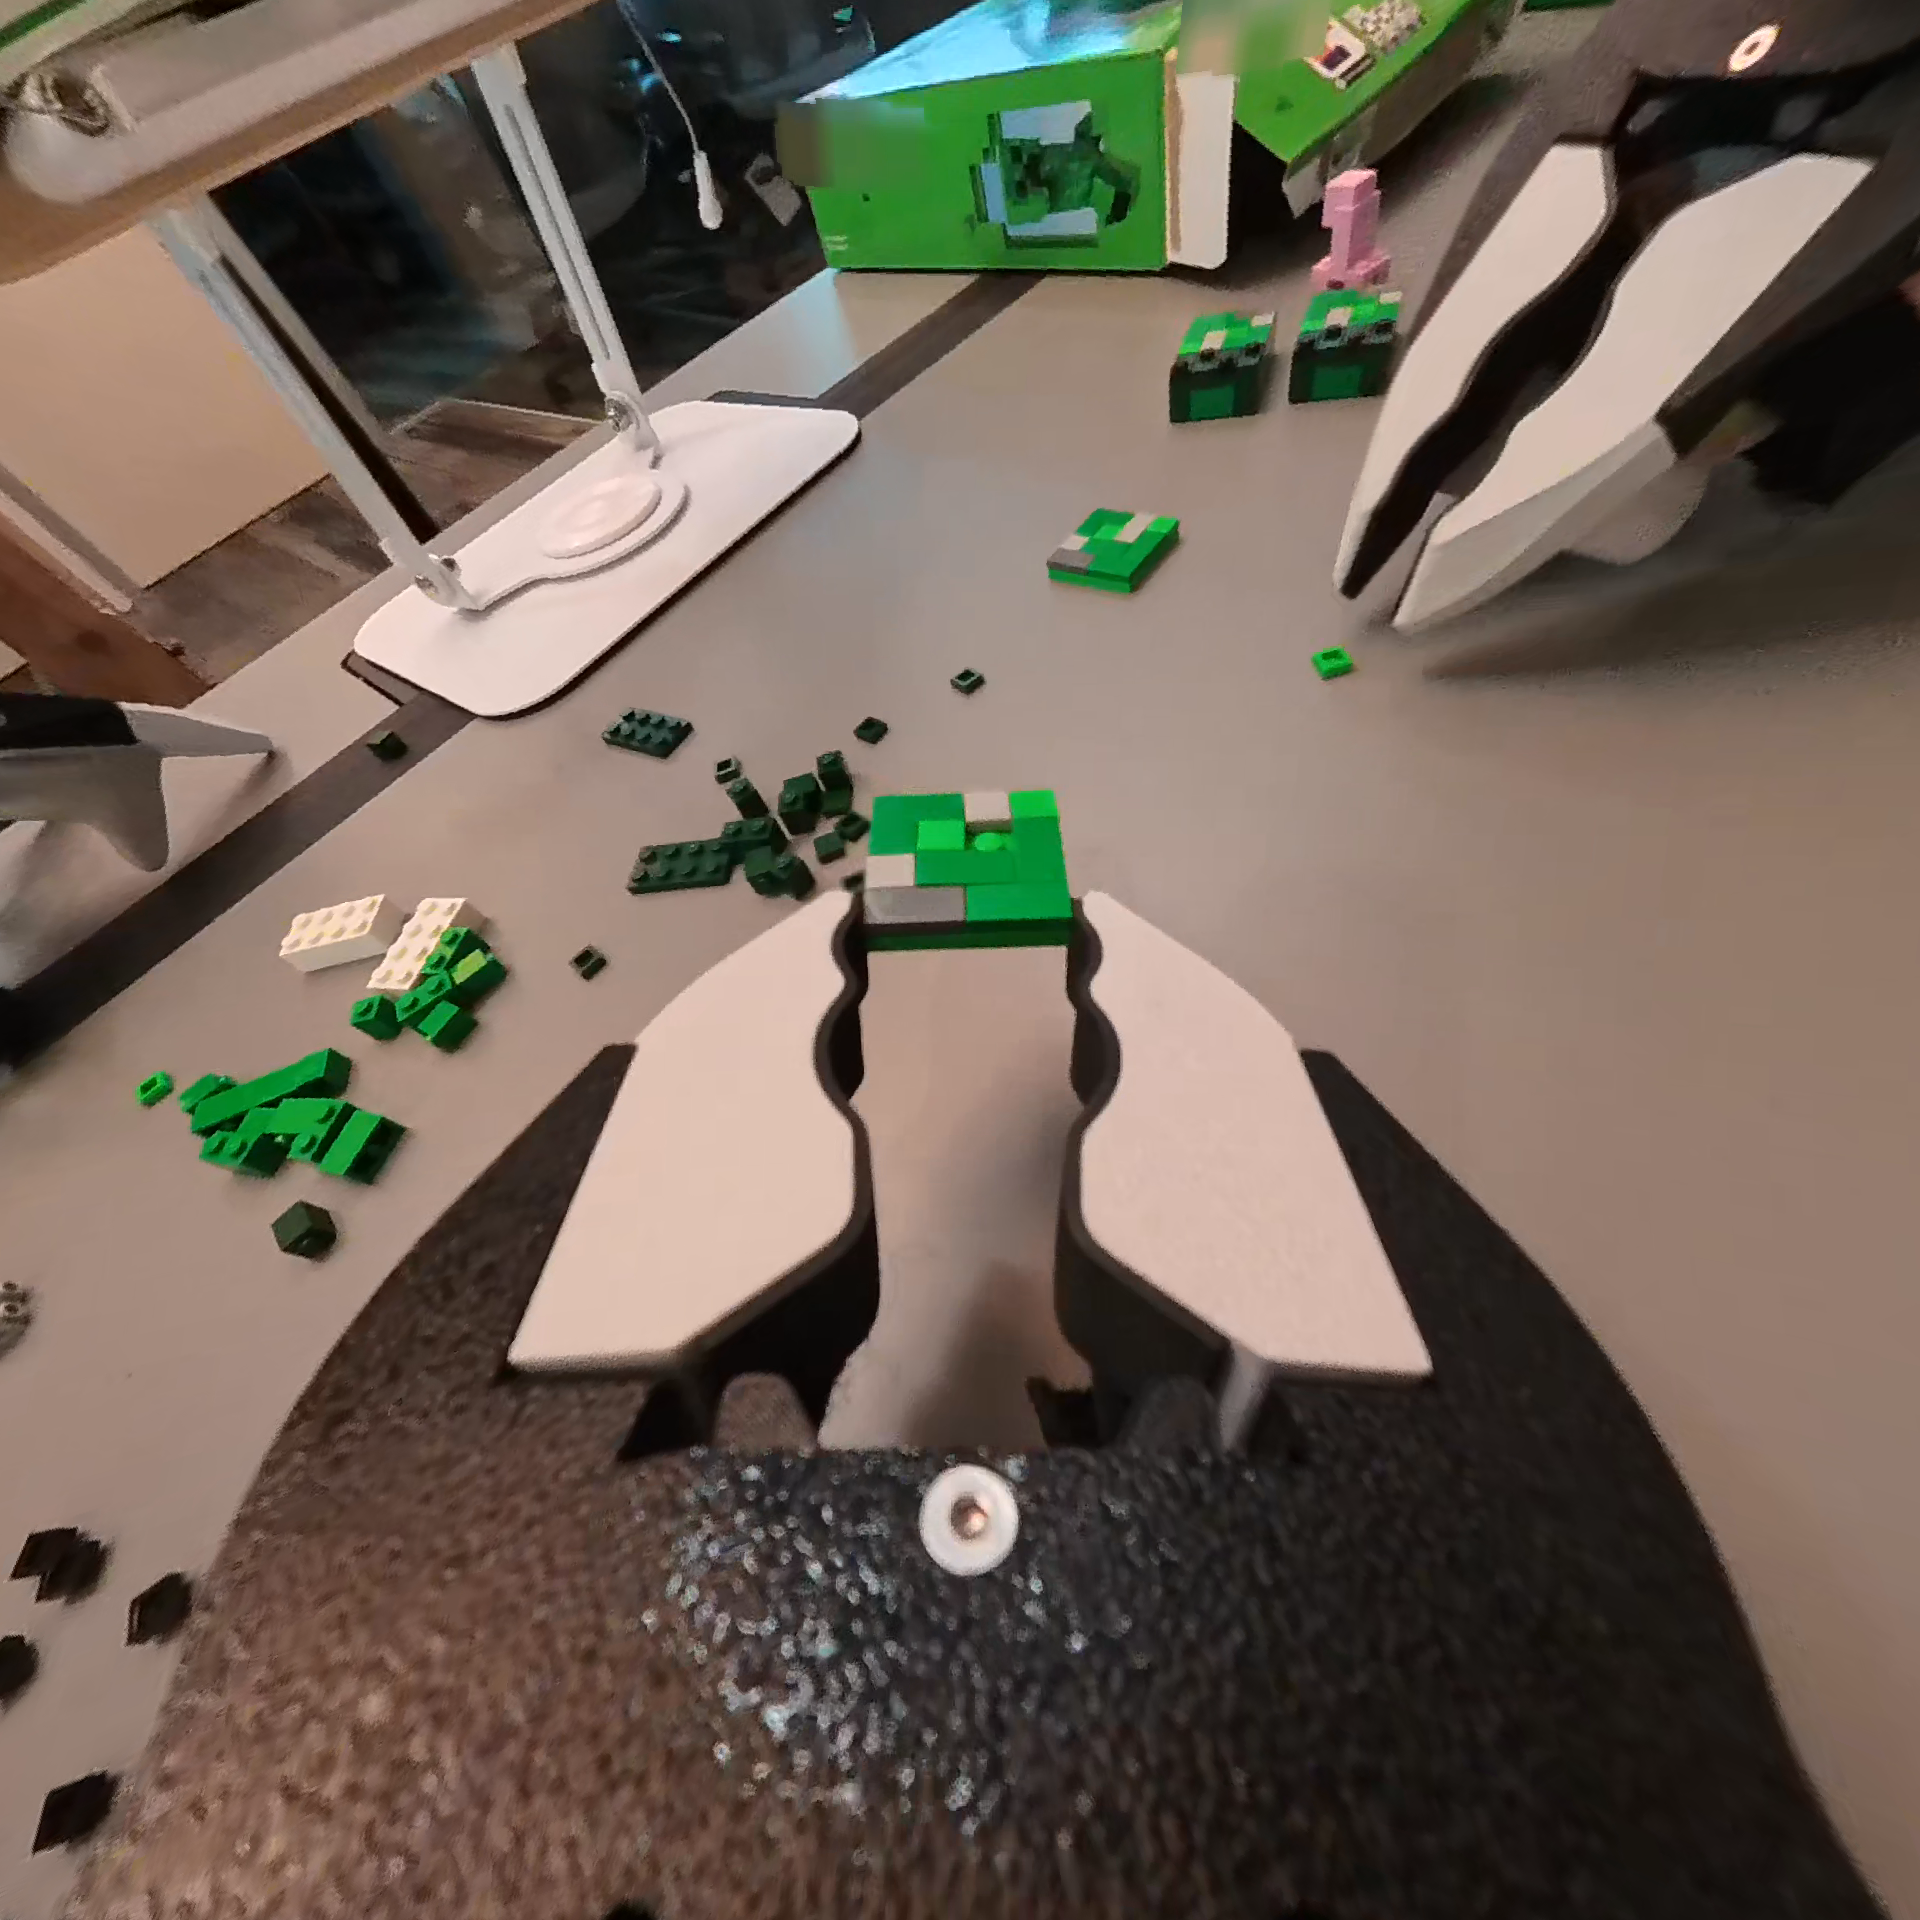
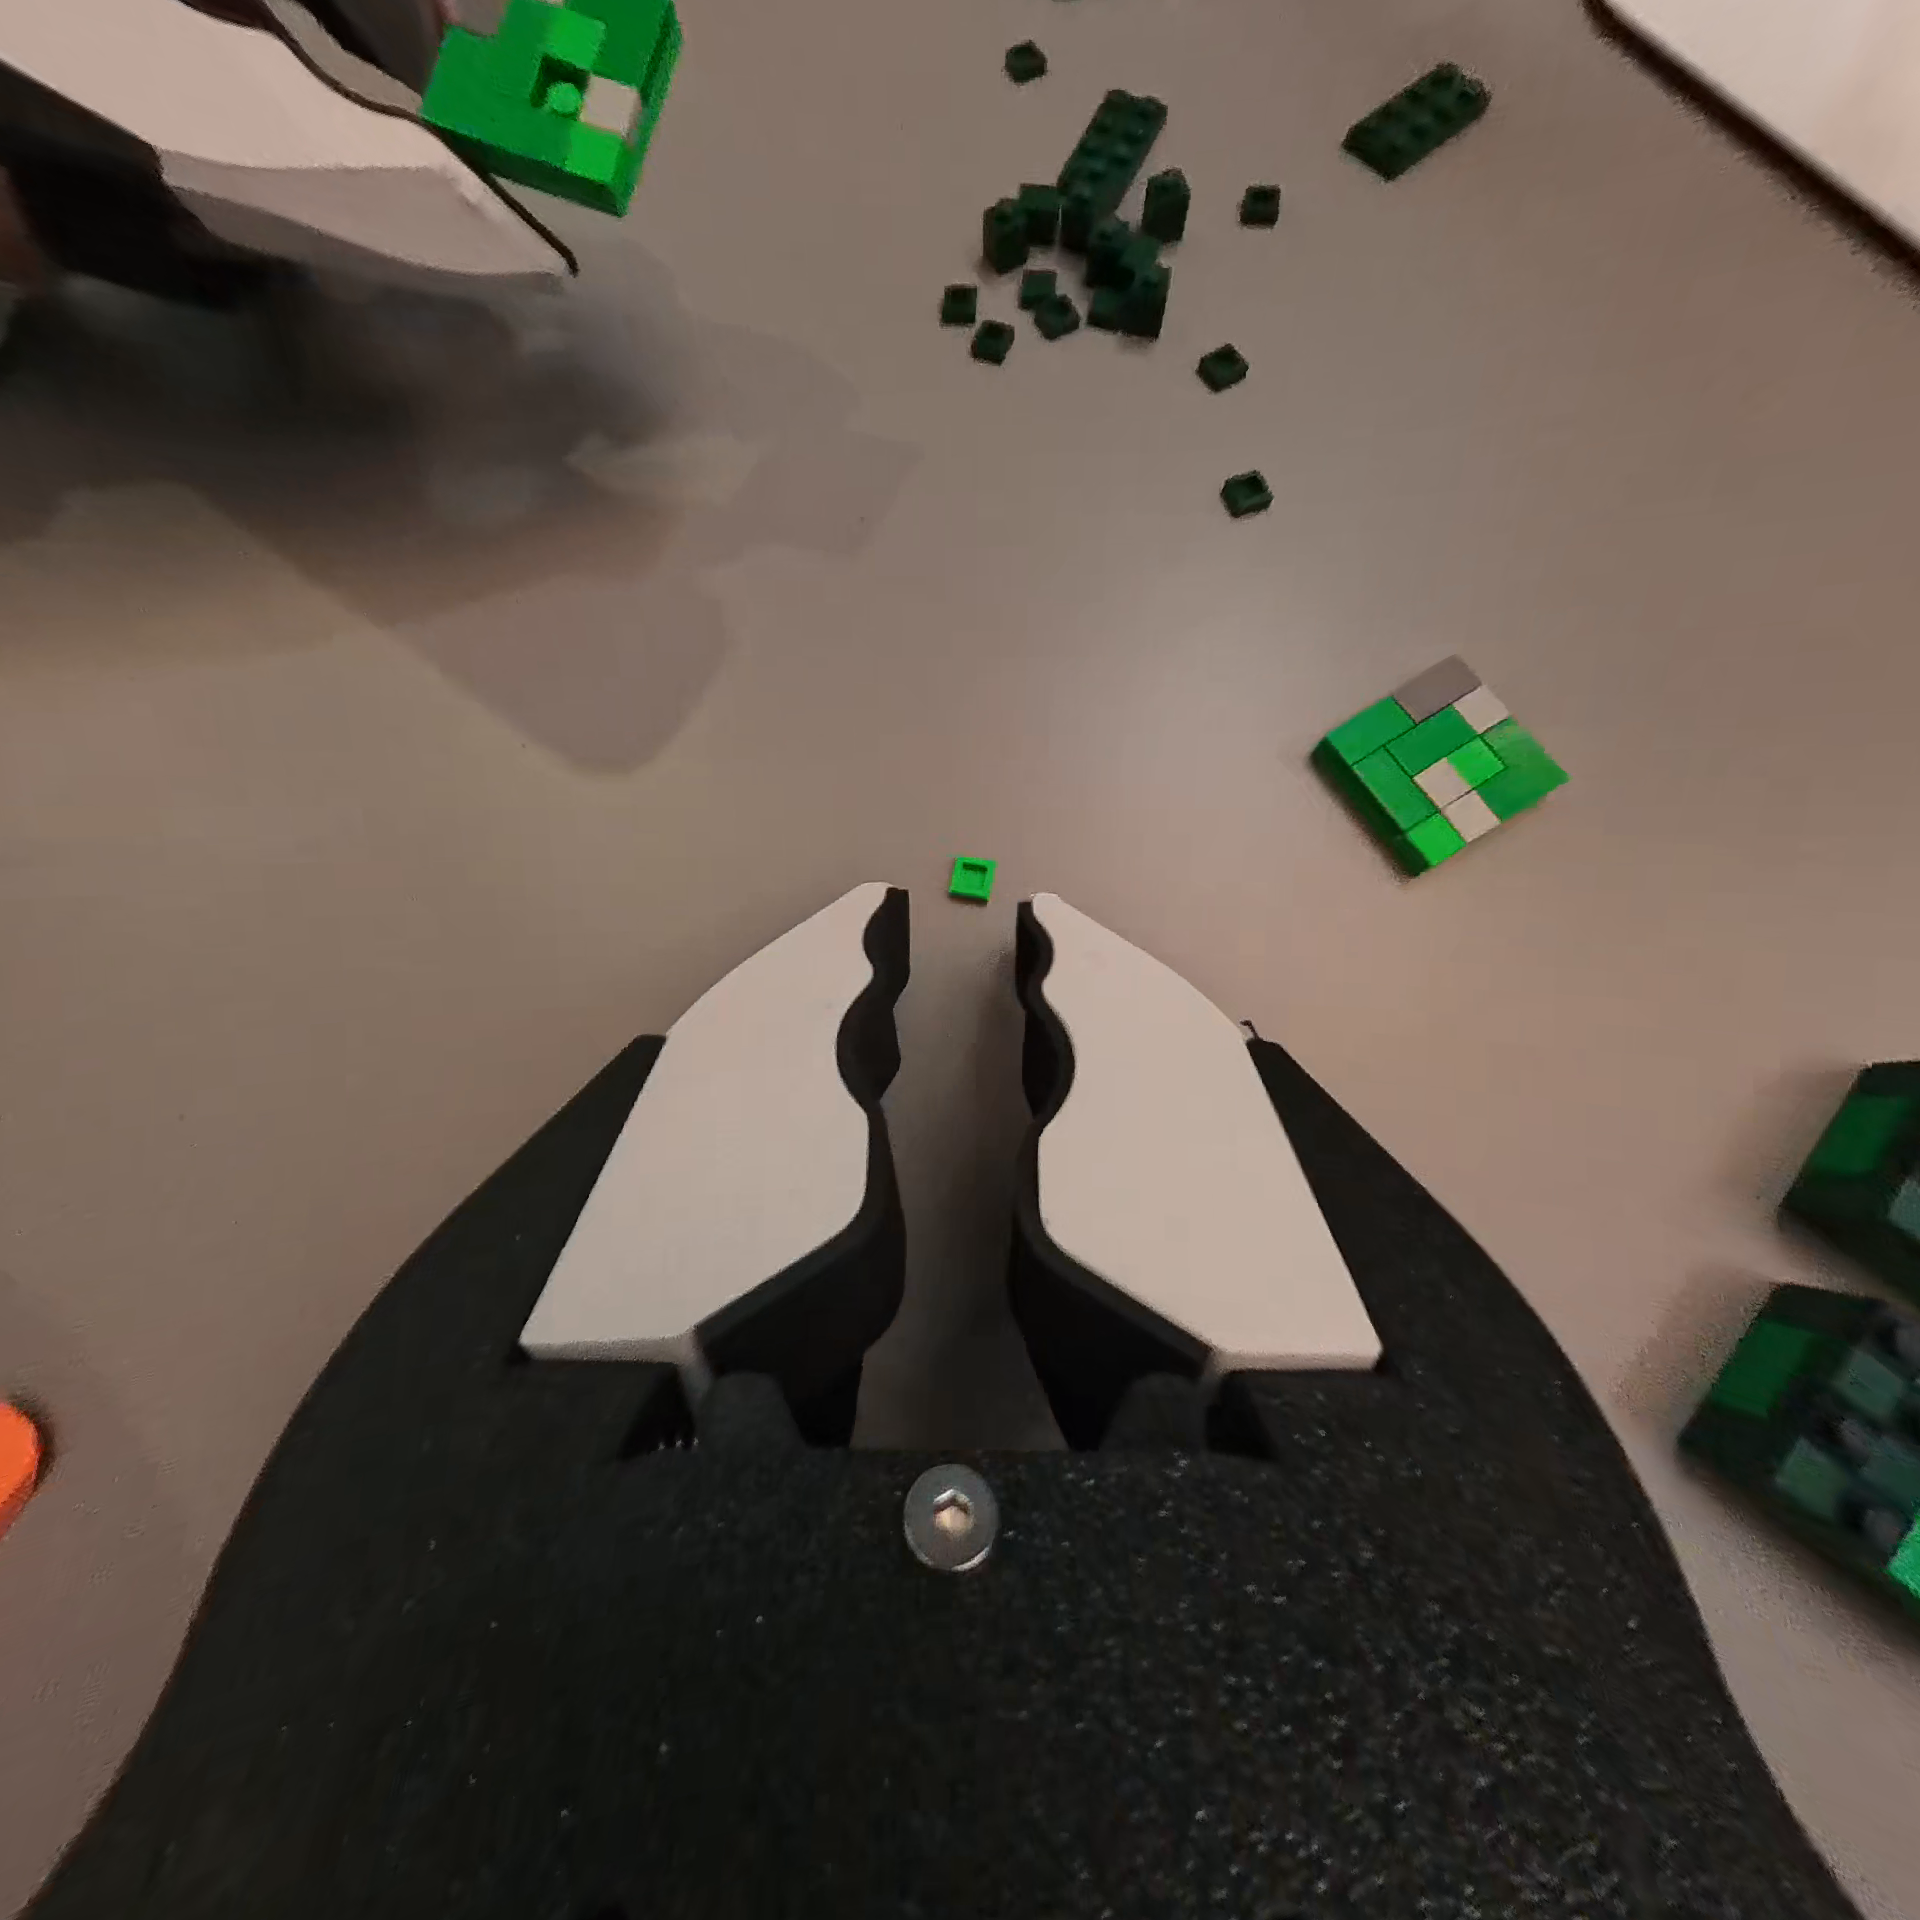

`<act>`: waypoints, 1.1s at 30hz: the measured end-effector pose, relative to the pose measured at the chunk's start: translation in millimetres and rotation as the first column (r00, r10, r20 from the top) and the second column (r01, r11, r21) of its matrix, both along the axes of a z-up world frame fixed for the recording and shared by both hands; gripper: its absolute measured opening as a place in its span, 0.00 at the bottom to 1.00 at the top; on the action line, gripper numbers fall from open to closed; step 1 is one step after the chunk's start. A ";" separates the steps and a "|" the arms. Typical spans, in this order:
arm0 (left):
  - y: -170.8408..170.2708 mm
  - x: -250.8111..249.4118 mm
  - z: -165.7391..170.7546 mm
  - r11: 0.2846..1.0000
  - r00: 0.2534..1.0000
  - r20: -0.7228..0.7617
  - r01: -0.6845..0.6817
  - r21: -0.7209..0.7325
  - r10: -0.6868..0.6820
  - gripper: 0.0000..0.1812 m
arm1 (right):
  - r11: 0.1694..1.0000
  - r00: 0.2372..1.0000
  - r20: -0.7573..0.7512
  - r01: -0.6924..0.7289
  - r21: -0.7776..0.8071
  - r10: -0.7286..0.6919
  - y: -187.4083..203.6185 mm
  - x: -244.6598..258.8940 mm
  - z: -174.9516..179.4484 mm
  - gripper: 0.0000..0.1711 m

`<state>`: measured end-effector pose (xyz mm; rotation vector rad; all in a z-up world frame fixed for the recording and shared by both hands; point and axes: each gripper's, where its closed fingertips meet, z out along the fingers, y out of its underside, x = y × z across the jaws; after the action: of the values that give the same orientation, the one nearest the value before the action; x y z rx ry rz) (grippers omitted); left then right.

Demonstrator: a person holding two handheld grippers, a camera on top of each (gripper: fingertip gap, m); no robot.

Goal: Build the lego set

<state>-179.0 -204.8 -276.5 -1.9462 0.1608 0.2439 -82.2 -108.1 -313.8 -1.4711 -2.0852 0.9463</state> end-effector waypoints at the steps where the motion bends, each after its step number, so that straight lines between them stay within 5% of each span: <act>1: 0.4 1.5 0.4 1.000 1.000 -0.002 0.007 0.002 -0.007 0.20 | 0.999 1.000 0.002 0.026 0.031 -0.026 2.0 -0.7 -3.5 0.12; 12: 2.6 10.3 0.8 0.999 0.999 -0.033 0.044 0.000 -0.044 0.20 | 0.992 0.997 0.059 0.042 0.118 -0.049 2.0 -7.7 -9.7 0.04; 21: 6.9 27.0 -4.2 0.994 0.989 -0.099 0.107 -0.038 -0.110 0.20 | 0.965 0.989 -0.009 -0.144 0.219 0.150 -35.7 -20.4 3.4 0.00; 28: 5.4 22.2 -5.7 0.995 0.989 -0.115 0.088 -0.051 -0.094 0.20 | 0.993 1.000 0.001 0.027 0.111 -0.027 -25.0 -20.6 -1.5 0.08; 33: 6.0 24.2 -7.7 0.993 0.988 -0.115 0.097 -0.059 -0.104 0.20 | 0.991 1.000 0.026 0.009 0.130 -0.012 -24.4 -17.3 -9.5 0.08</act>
<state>-154.8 -198.8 -284.3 -1.9713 0.3455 0.2905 -99.5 -132.5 -323.3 -1.4340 -2.1138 0.7744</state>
